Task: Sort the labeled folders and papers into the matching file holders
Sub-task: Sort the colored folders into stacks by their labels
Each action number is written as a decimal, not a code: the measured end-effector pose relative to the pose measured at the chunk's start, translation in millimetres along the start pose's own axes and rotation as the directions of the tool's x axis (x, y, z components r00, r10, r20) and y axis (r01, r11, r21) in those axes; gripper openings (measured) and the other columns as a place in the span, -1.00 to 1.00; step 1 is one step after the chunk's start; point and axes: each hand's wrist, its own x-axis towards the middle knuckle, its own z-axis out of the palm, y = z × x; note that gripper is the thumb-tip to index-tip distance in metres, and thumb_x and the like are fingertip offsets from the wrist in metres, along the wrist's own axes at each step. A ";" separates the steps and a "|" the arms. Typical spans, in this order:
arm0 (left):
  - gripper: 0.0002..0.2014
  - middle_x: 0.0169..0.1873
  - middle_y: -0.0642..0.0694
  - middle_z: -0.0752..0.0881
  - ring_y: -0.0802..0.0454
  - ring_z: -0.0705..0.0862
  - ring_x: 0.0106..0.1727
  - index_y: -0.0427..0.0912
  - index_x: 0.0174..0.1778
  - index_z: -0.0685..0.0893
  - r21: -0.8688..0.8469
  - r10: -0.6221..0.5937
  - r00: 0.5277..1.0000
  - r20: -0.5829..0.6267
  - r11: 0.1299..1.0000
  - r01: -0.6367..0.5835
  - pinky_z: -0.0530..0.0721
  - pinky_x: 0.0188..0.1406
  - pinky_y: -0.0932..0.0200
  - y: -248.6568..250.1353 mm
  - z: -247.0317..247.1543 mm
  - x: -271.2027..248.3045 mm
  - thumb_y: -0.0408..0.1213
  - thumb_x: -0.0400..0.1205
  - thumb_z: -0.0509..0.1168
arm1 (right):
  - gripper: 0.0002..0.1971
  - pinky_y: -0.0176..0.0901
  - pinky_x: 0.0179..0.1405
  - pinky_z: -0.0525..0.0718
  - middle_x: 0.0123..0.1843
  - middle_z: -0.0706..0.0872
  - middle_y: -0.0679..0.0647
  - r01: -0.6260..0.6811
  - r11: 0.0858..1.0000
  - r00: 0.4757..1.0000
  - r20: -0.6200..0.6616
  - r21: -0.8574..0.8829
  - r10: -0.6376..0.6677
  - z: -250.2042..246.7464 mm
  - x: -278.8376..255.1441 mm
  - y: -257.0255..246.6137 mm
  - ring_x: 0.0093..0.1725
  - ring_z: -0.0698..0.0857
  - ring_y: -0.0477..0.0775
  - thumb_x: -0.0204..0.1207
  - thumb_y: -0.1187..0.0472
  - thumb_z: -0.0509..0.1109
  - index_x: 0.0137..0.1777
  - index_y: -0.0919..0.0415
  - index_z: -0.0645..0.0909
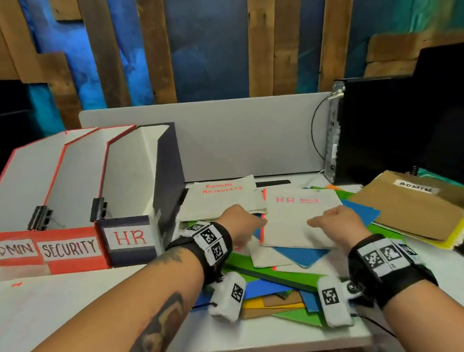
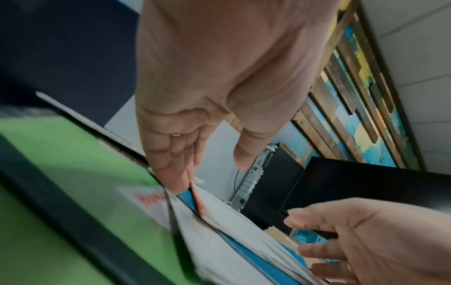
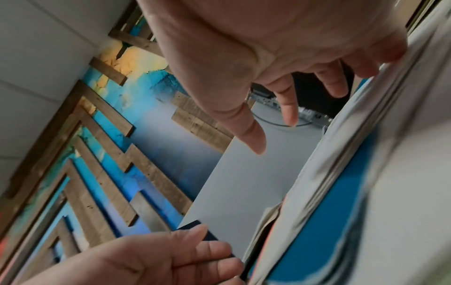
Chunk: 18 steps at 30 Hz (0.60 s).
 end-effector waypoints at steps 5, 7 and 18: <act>-0.58 -0.23 -0.08 0.64 0.04 0.60 -0.28 -0.30 0.25 0.62 -0.032 -0.055 0.998 -0.018 0.998 0.054 0.49 -0.41 0.19 15.9 30.5 10.0 -0.02 0.67 0.41 | -0.24 0.20 0.44 0.60 0.57 0.52 0.25 -0.067 0.997 0.997 0.038 0.028 0.066 -28.3 4.0 21.2 0.48 0.56 0.33 0.48 0.11 0.63 0.58 0.38 0.41; -0.52 -0.05 -0.15 0.72 -0.03 0.70 -0.08 -0.32 0.34 0.59 -0.084 -0.065 0.998 -0.015 0.994 0.063 0.54 -0.34 0.18 19.7 35.7 10.9 -0.04 0.66 0.44 | -0.25 0.08 0.40 0.59 0.58 0.51 0.22 -0.073 0.996 0.997 0.020 0.048 0.072 -36.6 7.4 27.6 0.50 0.55 0.31 0.50 0.13 0.62 0.60 0.39 0.40; -0.81 -0.03 -0.10 0.77 0.06 0.73 -0.17 -0.18 0.20 0.66 -0.605 0.112 0.987 0.120 0.796 -0.017 0.69 -0.46 0.32 25.3 44.4 25.9 -0.22 0.72 0.39 | -0.60 0.16 0.35 0.65 0.10 0.62 0.22 0.051 0.983 0.965 -0.261 0.178 -0.002 -62.3 20.6 11.7 0.13 0.61 0.19 0.39 0.40 0.59 -0.01 0.22 0.39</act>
